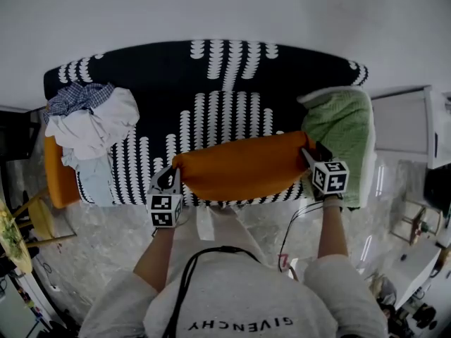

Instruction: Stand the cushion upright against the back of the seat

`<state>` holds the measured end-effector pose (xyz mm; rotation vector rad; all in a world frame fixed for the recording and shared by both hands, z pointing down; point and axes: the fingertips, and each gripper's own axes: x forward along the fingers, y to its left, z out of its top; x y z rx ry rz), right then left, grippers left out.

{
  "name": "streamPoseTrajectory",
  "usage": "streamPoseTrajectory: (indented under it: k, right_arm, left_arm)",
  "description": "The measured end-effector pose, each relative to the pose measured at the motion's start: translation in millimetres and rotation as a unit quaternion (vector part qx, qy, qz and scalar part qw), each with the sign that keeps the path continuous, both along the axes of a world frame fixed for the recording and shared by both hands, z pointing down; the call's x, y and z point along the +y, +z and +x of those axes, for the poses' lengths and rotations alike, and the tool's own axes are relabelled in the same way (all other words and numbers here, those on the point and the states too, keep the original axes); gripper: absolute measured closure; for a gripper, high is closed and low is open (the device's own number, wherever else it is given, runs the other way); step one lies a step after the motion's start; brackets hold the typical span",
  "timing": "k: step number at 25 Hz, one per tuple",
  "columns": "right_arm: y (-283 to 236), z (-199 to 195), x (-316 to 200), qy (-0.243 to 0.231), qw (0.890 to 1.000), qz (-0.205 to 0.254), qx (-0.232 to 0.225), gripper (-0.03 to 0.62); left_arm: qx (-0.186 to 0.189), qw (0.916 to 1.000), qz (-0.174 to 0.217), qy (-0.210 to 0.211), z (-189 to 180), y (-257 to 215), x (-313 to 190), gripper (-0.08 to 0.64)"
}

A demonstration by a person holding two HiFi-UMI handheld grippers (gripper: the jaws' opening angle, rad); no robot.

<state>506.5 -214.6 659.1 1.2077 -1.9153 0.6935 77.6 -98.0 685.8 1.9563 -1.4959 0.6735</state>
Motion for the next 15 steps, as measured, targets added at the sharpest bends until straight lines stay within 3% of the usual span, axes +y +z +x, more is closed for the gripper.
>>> streamPoseTrajectory:
  k: [7, 15]
  right_arm:
    - [5.7, 1.8, -3.4, 0.000, 0.999, -0.001, 0.039, 0.371]
    - [7.5, 0.5, -3.2, -0.001, 0.999, 0.002, 0.043, 0.507]
  left_arm:
    - [0.013, 0.9998, 0.002, -0.016, 1.1, 1.5, -0.3, 0.508]
    - [0.055, 0.9972, 0.006, -0.051, -0.8, -1.4, -3.5, 0.508]
